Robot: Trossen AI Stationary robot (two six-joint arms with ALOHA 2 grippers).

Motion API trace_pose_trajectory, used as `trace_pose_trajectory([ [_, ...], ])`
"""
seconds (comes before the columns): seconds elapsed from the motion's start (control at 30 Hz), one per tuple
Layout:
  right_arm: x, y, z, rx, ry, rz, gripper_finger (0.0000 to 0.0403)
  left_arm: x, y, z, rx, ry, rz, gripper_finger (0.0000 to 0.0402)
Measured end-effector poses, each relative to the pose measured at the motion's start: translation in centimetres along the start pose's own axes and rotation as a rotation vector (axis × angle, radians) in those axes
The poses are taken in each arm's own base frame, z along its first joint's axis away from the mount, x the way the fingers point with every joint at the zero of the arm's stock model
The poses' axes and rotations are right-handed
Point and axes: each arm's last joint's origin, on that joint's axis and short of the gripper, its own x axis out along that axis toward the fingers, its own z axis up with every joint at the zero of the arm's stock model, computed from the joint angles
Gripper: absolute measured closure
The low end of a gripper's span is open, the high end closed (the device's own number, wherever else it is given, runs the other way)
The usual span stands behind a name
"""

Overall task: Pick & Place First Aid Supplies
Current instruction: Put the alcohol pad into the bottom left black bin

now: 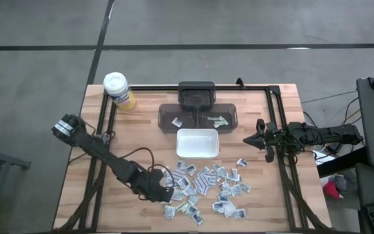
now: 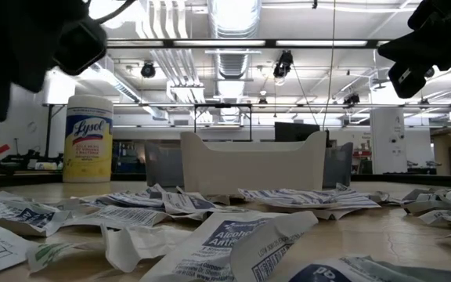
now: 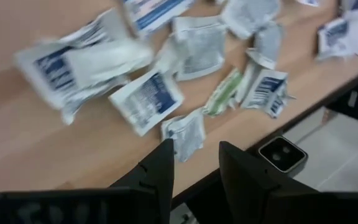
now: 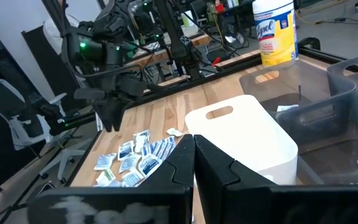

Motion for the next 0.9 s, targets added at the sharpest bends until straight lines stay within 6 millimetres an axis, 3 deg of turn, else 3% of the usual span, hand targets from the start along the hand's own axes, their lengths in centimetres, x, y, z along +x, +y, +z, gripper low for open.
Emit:
trace_pose_trajectory([
  [0.17,0.0,0.0,0.0,0.000,0.000,0.000,0.0394,0.5,0.7,-0.7,-0.092,-0.010,0.041,0.0282],
  [0.47,0.0,0.0,0.0,-0.001,0.002,-0.001,0.0394,3.4,1.3,-0.7,-0.141,-0.026,0.081,0.0282],
  [0.9,0.0,0.0,0.0,-0.001,0.002,-0.001,0.0394,4.6,1.8,-0.5,-0.142,-0.047,0.115,0.0282],
])
